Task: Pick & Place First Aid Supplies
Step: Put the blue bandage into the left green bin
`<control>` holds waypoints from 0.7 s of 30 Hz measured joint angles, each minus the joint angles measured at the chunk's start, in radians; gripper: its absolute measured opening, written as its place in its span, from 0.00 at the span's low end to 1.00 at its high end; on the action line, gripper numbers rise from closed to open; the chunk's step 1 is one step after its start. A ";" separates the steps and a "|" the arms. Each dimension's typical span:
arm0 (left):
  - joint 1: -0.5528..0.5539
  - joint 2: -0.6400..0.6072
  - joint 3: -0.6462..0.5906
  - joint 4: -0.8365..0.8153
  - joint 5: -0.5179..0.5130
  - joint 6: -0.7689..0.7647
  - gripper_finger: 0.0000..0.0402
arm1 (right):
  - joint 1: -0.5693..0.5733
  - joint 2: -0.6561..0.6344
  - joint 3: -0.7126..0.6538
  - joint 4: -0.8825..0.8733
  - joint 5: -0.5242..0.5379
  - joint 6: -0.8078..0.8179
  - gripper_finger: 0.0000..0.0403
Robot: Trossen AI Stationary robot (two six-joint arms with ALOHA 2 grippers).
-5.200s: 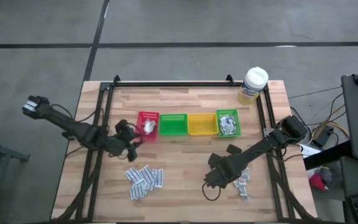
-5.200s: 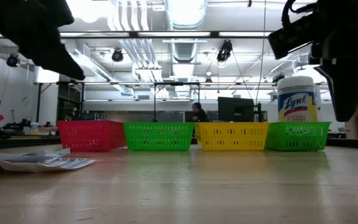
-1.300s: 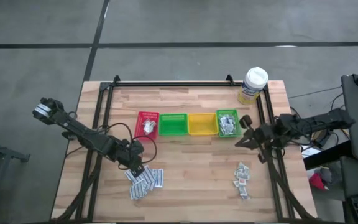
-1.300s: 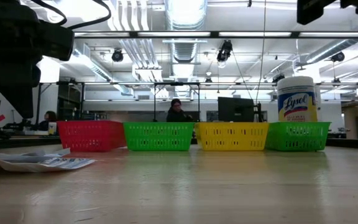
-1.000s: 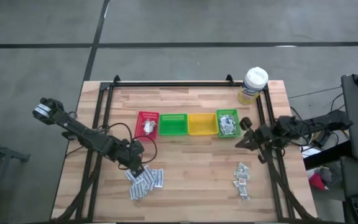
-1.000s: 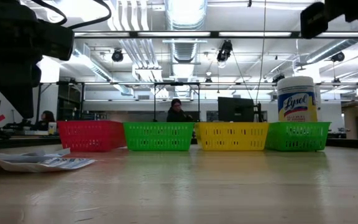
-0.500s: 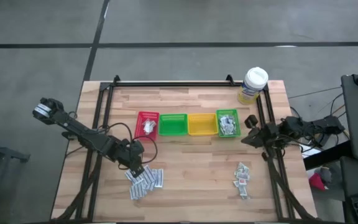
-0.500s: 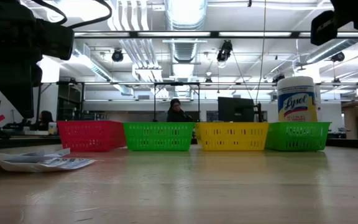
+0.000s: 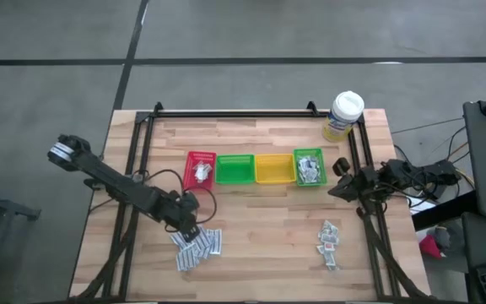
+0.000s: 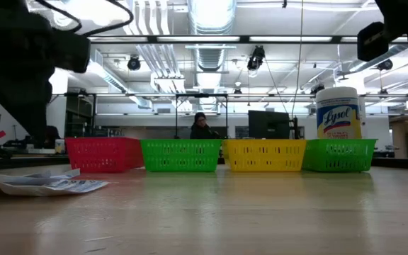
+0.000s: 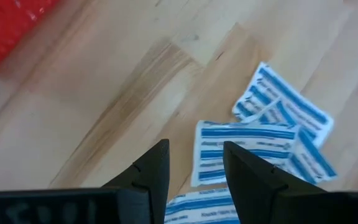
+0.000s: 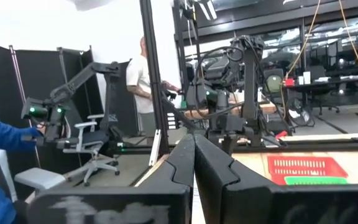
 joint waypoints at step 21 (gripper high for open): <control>0.002 0.173 0.018 0.014 0.032 -0.040 0.35 | 0.000 0.000 -0.003 0.001 0.001 0.041 0.02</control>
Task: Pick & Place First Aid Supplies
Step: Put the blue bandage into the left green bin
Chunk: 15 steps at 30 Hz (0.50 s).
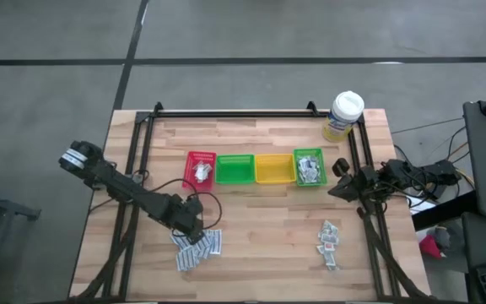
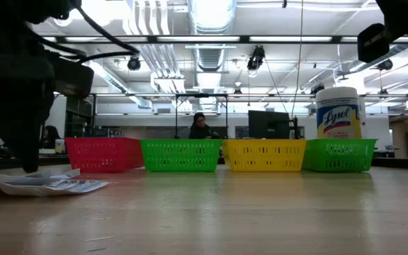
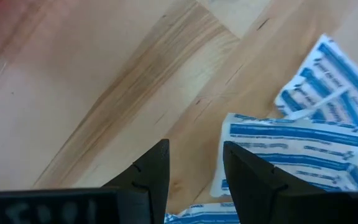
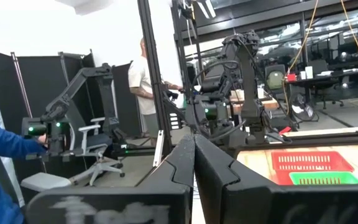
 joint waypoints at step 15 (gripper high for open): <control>0.000 0.022 0.000 0.011 0.000 0.007 0.35 | 0.000 0.000 0.000 0.000 0.001 0.000 0.02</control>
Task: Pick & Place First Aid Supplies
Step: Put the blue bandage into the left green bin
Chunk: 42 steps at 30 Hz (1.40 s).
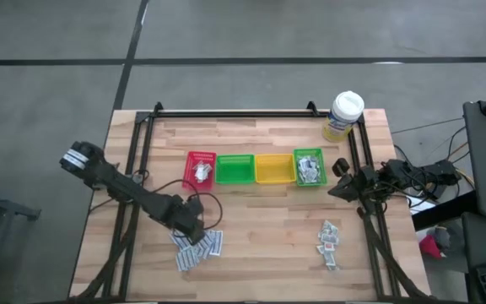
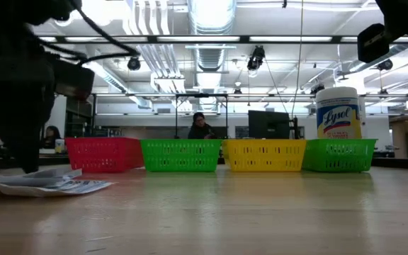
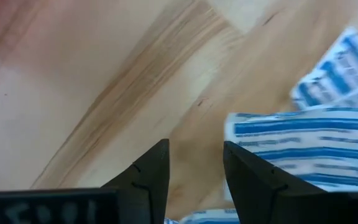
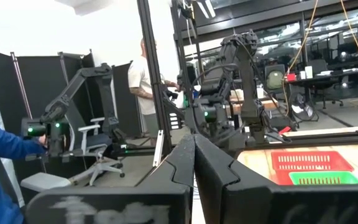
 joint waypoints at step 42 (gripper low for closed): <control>0.000 0.008 -0.012 0.056 -0.024 -0.046 0.35 | 0.000 0.000 0.000 0.000 -0.001 0.011 0.02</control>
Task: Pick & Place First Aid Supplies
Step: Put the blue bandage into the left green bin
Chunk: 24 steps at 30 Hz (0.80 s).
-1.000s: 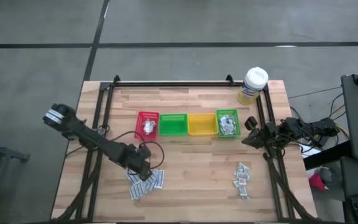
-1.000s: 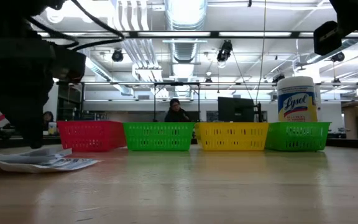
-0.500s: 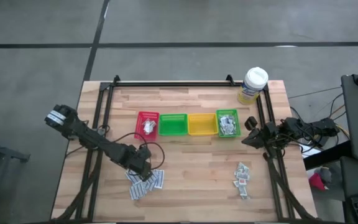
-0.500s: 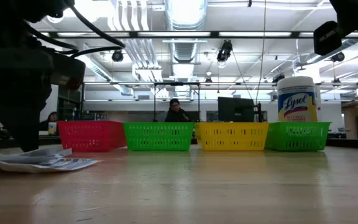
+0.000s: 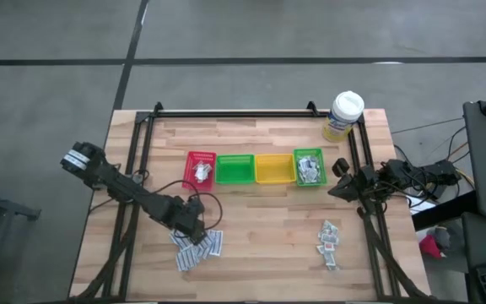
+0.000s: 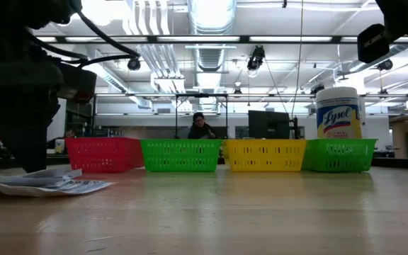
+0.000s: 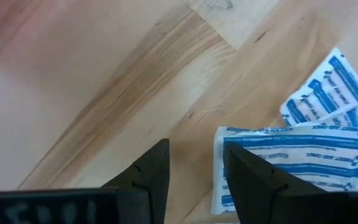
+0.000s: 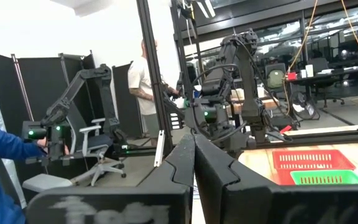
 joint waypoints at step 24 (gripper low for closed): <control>0.003 -0.001 -0.040 -0.013 -0.032 -0.041 0.35 | 0.000 0.000 0.000 0.000 0.000 0.000 0.02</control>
